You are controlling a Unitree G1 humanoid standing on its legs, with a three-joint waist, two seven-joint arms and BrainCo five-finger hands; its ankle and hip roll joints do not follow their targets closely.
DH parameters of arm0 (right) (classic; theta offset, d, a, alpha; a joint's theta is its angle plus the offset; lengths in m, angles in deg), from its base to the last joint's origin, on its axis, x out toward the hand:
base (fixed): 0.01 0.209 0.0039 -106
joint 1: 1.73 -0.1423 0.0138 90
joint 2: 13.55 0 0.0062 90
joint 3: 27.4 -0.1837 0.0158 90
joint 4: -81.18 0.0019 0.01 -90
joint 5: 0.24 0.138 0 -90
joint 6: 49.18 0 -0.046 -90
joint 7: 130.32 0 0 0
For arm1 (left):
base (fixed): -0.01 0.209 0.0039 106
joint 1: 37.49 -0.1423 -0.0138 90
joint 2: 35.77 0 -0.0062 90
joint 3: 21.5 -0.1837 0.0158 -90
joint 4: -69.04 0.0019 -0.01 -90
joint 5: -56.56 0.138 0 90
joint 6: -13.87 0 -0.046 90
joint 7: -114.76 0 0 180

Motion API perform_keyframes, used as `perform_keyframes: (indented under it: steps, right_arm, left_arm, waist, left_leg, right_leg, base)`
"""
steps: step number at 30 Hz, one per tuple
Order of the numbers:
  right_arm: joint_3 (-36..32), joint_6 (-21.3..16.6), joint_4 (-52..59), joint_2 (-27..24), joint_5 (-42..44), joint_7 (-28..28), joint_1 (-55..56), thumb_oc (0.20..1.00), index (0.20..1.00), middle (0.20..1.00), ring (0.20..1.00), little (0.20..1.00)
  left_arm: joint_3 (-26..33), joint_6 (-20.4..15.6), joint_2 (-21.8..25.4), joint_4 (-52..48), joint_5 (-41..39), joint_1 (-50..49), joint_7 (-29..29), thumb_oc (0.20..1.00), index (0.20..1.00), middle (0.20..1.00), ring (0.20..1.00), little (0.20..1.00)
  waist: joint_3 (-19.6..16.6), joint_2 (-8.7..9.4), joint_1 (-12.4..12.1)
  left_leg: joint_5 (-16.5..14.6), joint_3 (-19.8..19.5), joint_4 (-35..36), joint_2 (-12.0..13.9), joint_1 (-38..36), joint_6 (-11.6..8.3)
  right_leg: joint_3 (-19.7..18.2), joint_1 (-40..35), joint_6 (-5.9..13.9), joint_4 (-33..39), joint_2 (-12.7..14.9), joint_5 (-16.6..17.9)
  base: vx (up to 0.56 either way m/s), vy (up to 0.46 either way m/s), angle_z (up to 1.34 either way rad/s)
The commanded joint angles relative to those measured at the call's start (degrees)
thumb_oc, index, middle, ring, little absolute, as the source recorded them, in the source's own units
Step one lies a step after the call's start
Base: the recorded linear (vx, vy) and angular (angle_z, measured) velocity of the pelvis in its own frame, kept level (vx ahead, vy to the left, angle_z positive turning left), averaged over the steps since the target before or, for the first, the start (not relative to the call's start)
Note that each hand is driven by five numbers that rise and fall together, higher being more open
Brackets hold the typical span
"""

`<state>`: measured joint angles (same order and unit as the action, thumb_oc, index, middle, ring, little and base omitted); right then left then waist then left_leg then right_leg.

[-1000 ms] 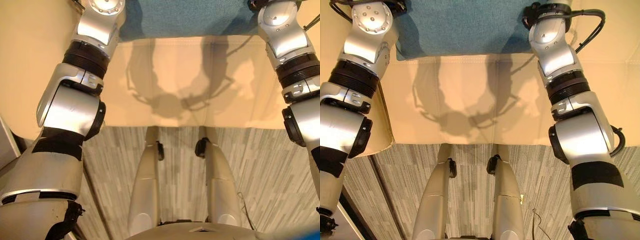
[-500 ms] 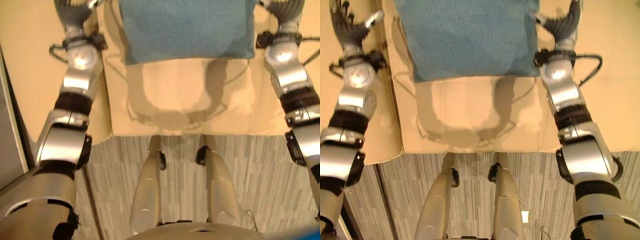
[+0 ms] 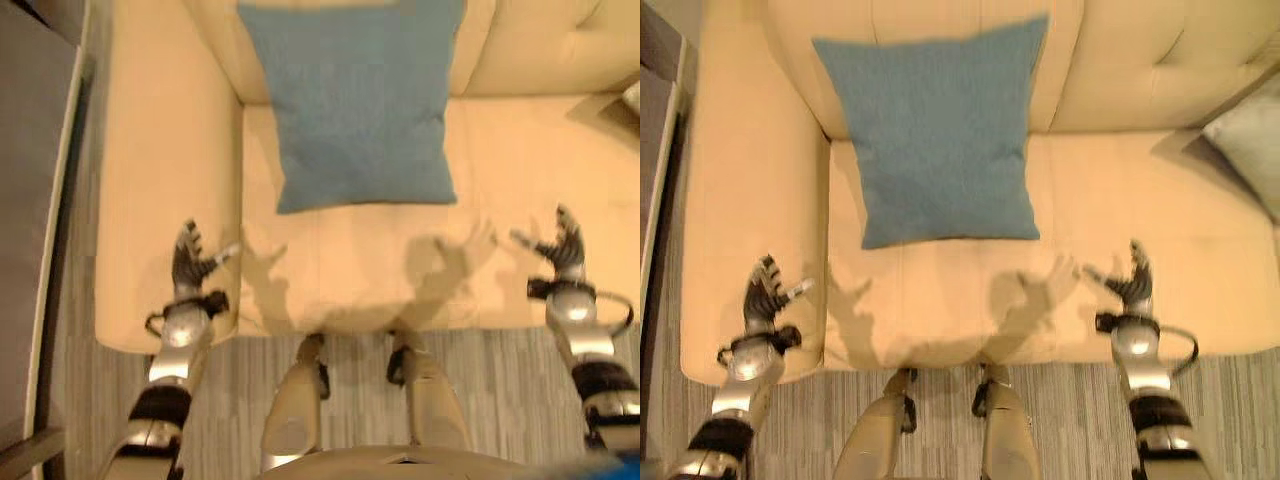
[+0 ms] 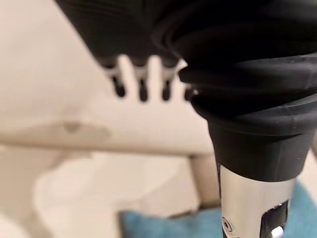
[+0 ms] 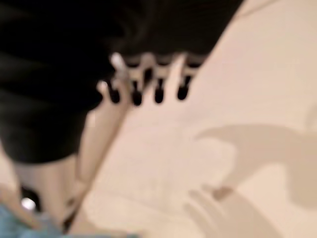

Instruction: Pick up all the scattered cushions and arrange them neatly on the sofa.

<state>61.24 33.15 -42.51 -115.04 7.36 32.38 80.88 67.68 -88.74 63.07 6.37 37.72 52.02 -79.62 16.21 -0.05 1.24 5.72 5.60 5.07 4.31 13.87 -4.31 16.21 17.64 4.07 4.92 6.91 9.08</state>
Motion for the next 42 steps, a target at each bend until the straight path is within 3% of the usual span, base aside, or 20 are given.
perform_keyframes:
  steps: [1, 7, 8, 14, 16, 17, 18, 19, 20, 22, 24, 27, 30, 33, 38, 42]
  right_arm:
    - [0.76, -2.28, -2.32, 0.17, -3.01, 2.94, 2.31, 1.000, 1.000, 1.000, 1.000, 1.000]
    - [4.17, -1.11, -13.20, 1.63, -6.93, 5.49, 3.76, 1.000, 1.000, 1.000, 1.000, 1.000]
    - [5.23, -0.23, -19.31, 3.10, -8.02, 6.13, 3.98, 1.000, 1.000, 1.000, 1.000, 1.000]
    - [4.27, 0.48, -27.77, 5.73, -6.79, 5.89, 5.67, 1.000, 1.000, 1.000, 1.000, 1.000]
    - [4.61, 0.84, -30.29, 6.22, -6.46, 5.82, 5.34, 1.000, 1.000, 1.000, 1.000, 1.000]
    - [5.19, 1.23, -31.72, 6.30, -6.83, 5.85, 4.89, 1.000, 1.000, 1.000, 1.000, 1.000]
    - [5.46, 1.47, -31.98, 6.21, -6.88, 5.77, 4.53, 1.000, 1.000, 1.000, 1.000, 1.000]
    - [5.46, 1.47, -31.98, 6.22, -6.89, 5.77, 4.51, 1.000, 1.000, 1.000, 1.000, 1.000]
    - [5.71, 1.72, -31.31, 6.14, -6.56, 6.03, 4.14, 1.000, 1.000, 1.000, 1.000, 1.000]
    - [5.80, 1.89, -31.34, 6.14, -6.38, 5.78, 3.52, 1.000, 1.000, 1.000, 1.000, 1.000]
    - [5.75, 2.07, -31.09, 6.21, -6.32, 5.69, 2.68, 1.000, 1.000, 1.000, 1.000, 1.000]
    - [6.16, 2.63, -31.58, 5.97, -6.90, 5.72, 1.95, 1.000, 1.000, 1.000, 1.000, 1.000]
    - [7.25, 3.37, -32.20, 6.22, -9.04, 5.71, 1.71, 1.000, 1.000, 1.000, 1.000, 1.000]
    - [8.37, 3.30, -32.82, 6.78, -9.51, 5.82, 1.31, 1.000, 1.000, 1.000, 1.000, 1.000]
    - [8.44, 3.16, -34.08, 7.70, -8.83, 5.67, 2.11, 1.000, 1.000, 1.000, 1.000, 1.000]
    - [8.89, 2.99, -34.28, 8.19, -8.57, 5.44, 1.82, 1.000, 1.000, 1.000, 1.000, 1.000]
  left_arm:
    - [0.52, 0.61, -0.66, 8.54, 5.33, -2.76, 3.91, 1.000, 1.000, 1.000, 1.000, 1.000]
    - [0.49, 2.61, -4.54, 21.59, 8.69, -5.13, 5.36, 1.000, 1.000, 1.000, 1.000, 1.000]
    - [0.37, 3.44, -5.91, 27.76, 9.88, -4.88, 5.82, 1.000, 1.000, 1.000, 1.000, 1.000]
    - [-0.63, 4.72, -7.32, 35.65, 13.22, -3.81, 5.74, 1.000, 1.000, 1.000, 1.000, 1.000]
    - [-0.99, 5.03, -8.08, 37.64, 13.80, -3.19, 5.59, 1.000, 1.000, 1.000, 1.000, 1.000]
    - [-1.32, 4.97, -8.94, 38.74, 13.58, -2.52, 6.07, 1.000, 1.000, 1.000, 1.000, 1.000]
    - [-1.70, 4.65, -9.32, 38.56, 13.38, -2.24, 5.98, 1.000, 1.000, 1.000, 1.000, 1.000]
    - [-1.69, 4.65, -9.31, 38.57, 13.38, -2.22, 5.98, 1.000, 1.000, 1.000, 1.000, 1.000]
    - [-2.37, 4.37, -9.78, 37.81, 13.17, -2.04, 5.86, 1.000, 1.000, 1.000, 1.000, 1.000]
    - [-3.30, 4.39, -9.88, 37.14, 13.52, -1.48, 5.71, 1.000, 1.000, 1.000, 1.000, 1.000]
    - [-4.12, 4.42, -10.08, 37.53, 14.40, -0.77, 5.42, 1.000, 1.000, 1.000, 1.000, 1.000]
    - [-4.91, 4.46, -10.25, 37.57, 15.60, -0.33, 5.48, 1.000, 1.000, 1.000, 1.000, 1.000]
    - [-6.98, 4.68, -9.01, 36.86, 19.25, 0.10, 5.84, 1.000, 1.000, 1.000, 1.000, 1.000]
    - [-8.15, 5.29, -8.05, 36.58, 20.96, 0.47, 6.25, 1.000, 1.000, 1.000, 1.000, 1.000]
    - [-8.01, 6.16, -7.67, 37.81, 21.02, 0.09, 5.97, 1.000, 1.000, 1.000, 1.000, 1.000]
    - [-7.59, 6.50, -7.69, 38.78, 20.99, 0.10, 5.94, 1.000, 1.000, 1.000, 1.000, 1.000]
  waist:
    - [-5.35, 1.83, 0.06]
    - [-8.33, 1.91, -0.51]
    - [-9.01, 2.09, -0.61]
    - [-9.48, 2.40, -0.47]
    - [-9.09, 2.87, -0.89]
    - [-8.67, 2.96, -1.34]
    - [-8.52, 2.72, -1.50]
    - [-8.62, 2.81, -1.41]
    - [-9.08, 2.22, -1.11]
    - [-8.99, 1.61, -0.68]
    - [-8.98, 1.44, -0.09]
    - [-8.87, 1.37, -0.02]
    - [-8.00, 1.13, -0.56]
    - [-6.84, 0.56, -2.28]
    - [-8.08, 0.93, -3.13]
    - [-9.16, 1.57, -5.51]
  left_leg:
    - [-6.00, 1.52, -5.89, -0.37, -3.26, -2.00]
    - [-6.09, 2.89, -3.57, 0.06, -9.38, -2.02]
    - [-6.19, 3.27, -3.29, 0.32, -10.87, -2.19]
    - [-6.81, 3.20, -5.51, 0.50, -12.25, -2.57]
    - [-9.69, 1.37, -10.19, -0.70, -12.05, -2.13]
    - [-11.91, -2.24, -14.19, -2.76, -12.97, -1.86]
    - [-12.25, -4.93, -15.47, -3.81, -13.74, -1.66]
    - [-12.08, -4.99, -15.38, -3.93, -13.60, -1.63]
    - [-12.30, -9.32, -15.67, -5.30, -14.65, -1.25]
    - [-14.31, -11.73, -14.33, -6.34, -15.38, -0.34]
    - [-16.82, -11.36, -12.87, -7.40, -16.00, 1.04]
    - [-17.14, -10.83, -12.34, -8.86, -15.55, 1.88]
    - [-16.70, -7.12, -11.33, -9.04, -15.20, 2.93]
    - [-14.93, -3.67, -10.69, -7.88, -14.47, 3.20]
    - [-12.62, -1.25, -8.52, -6.97, -13.95, 4.85]
    - [-11.97, 2.43, -8.76, -6.07, -12.18, 4.71]
  right_leg:
    - [2.60, -6.90, 6.43, -3.84, 1.59, -6.77]
    - [2.32, -12.50, 6.27, -0.56, 0.14, -6.82]
    - [2.10, -14.05, 5.97, -0.09, -0.51, -7.36]
    - [1.95, -17.25, 5.35, 0.08, -1.25, -8.84]
    - [1.09, -17.70, 5.11, 0.08, -0.91, -8.63]
    - [0.19, -17.69, 4.78, 0.08, -0.77, -7.97]
    - [-0.52, -17.05, 4.81, -0.41, -0.94, -7.55]
    - [-0.45, -16.91, 4.83, -0.40, -0.82, -7.51]
    - [-2.32, -15.04, 4.77, -1.49, -0.89, -6.71]
    - [-4.08, -12.67, 5.34, -2.67, -0.34, -5.80]
    - [-5.06, -9.96, 6.25, -3.55, 1.11, -4.37]
    - [-5.55, -7.98, 7.49, -3.47, 2.60, -2.85]
    - [-2.93, -5.26, 8.84, -3.89, 5.11, -2.34]
    - [5.03, -6.28, 7.09, -8.75, 5.89, -5.92]
    - [4.82, -9.64, 5.18, -18.09, 2.56, -10.91]
    - [8.48, -14.43, 5.14, -16.94, 1.98, -13.29]
  base:
    - [0.00, 0.000, 0.00]
    - [0.02, -0.019, -0.02]
    - [-0.01, -0.049, -0.04]
    - [-0.03, -0.064, 0.06]
    - [-0.12, 0.009, 0.00]
    - [-0.22, 0.082, -0.13]
    - [-0.19, 0.084, -0.16]
    - [-0.22, 0.150, -0.43]
    - [-0.20, 0.157, -0.50]
    - [-0.25, 0.181, -0.54]
    - [-0.24, 0.200, -0.75]
    - [-0.23, 0.190, -0.37]
    - [-0.28, 0.164, -0.67]
    - [-0.27, 0.079, -0.73]
    - [-0.17, 0.020, -0.82]
    - [-0.15, -0.058, -0.56]
